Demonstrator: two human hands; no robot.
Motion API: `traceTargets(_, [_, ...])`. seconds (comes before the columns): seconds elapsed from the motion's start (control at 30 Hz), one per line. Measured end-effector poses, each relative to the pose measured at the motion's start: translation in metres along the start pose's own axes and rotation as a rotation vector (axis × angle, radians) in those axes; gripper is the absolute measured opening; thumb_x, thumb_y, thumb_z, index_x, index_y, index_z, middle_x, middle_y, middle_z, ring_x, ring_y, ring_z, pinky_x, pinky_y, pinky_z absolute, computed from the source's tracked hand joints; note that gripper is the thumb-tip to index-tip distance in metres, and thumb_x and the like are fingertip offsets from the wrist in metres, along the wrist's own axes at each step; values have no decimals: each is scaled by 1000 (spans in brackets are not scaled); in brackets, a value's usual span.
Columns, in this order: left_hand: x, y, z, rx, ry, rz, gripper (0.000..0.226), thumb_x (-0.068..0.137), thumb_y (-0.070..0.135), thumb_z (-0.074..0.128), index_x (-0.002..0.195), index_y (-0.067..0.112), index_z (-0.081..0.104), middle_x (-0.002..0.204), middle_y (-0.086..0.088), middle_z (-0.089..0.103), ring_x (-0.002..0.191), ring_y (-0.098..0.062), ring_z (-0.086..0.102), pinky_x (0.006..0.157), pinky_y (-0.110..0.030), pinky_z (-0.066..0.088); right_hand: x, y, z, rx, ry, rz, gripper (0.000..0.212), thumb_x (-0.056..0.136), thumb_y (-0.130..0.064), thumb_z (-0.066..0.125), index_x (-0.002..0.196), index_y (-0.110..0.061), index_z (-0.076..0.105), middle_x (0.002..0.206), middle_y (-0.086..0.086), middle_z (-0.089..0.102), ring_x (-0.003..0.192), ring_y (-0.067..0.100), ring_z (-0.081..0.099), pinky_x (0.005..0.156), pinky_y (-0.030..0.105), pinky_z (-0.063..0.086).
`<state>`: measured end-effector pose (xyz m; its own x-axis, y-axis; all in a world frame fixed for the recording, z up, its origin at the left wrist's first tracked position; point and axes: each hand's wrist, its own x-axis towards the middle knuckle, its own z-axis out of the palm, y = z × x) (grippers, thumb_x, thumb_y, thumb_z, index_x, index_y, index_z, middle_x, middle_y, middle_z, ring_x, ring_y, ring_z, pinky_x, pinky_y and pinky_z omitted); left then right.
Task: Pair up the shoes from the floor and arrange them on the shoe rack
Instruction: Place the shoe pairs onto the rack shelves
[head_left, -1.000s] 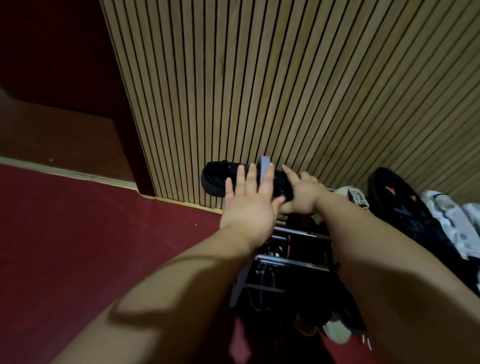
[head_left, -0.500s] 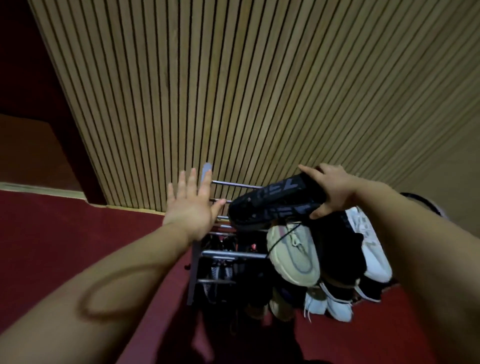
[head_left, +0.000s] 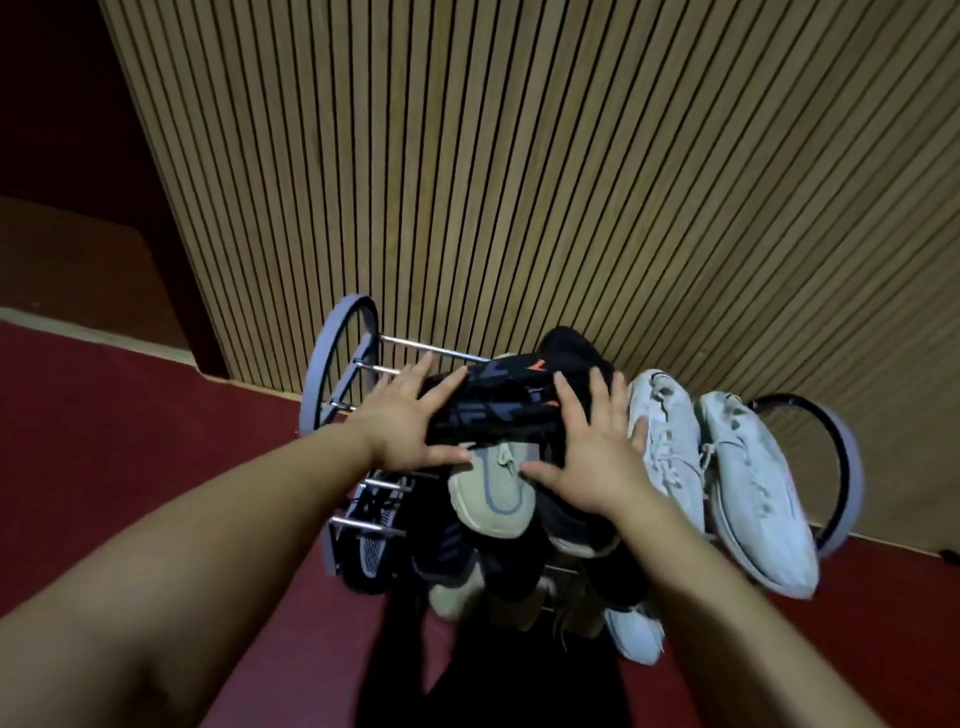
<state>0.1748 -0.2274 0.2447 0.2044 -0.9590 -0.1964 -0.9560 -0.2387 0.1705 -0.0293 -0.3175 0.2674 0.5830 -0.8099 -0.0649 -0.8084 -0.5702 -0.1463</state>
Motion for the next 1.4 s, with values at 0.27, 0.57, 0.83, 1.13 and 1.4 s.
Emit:
traceTargets(0.27, [0, 14, 10, 146, 62, -171, 92, 85, 61, 50, 145, 44, -17, 153, -13, 16, 139, -30, 24, 109, -42, 25, -19, 16, 39, 337, 155, 46, 98, 84, -46, 57, 149, -30, -14, 156, 5, 19, 144, 31, 10, 115, 43, 23])
traceTargets(0.57, [-32, 26, 17, 59, 306, -348, 85, 78, 73, 46, 148, 45, 6, 139, -9, 36, 130, -29, 30, 105, -40, 29, -27, 20, 35, 285, 97, 51, 79, 89, -61, 43, 151, -29, 7, 159, 1, 8, 145, 28, 7, 116, 41, 17])
traceTargets(0.83, [-31, 33, 37, -82, 161, -588, 92, 77, 78, 41, 149, 41, -2, 149, -16, 23, 136, -35, 25, 106, -43, 29, -42, 28, 36, 226, -49, -49, 99, 79, -57, 64, 149, -39, -3, 159, -2, -12, 145, 31, -8, 117, 41, 11])
traceTargets(1.13, [-45, 16, 44, -78, 253, -405, 75, 86, 45, 54, 148, 45, 10, 157, -9, 1, 135, -37, 22, 107, -42, 30, -42, 23, 35, 190, -29, -15, 91, 81, -56, 60, 149, -41, 1, 160, -3, -8, 146, 30, -3, 116, 37, 16])
traceTargets(1.4, [-42, 13, 48, 38, 322, -568, 68, 94, 42, 49, 150, 37, 9, 153, -11, 7, 133, -34, 20, 106, -40, 27, -46, 21, 34, 173, -11, -20, 90, 83, -54, 60, 150, -37, 2, 160, -1, -7, 146, 31, -1, 116, 37, 17])
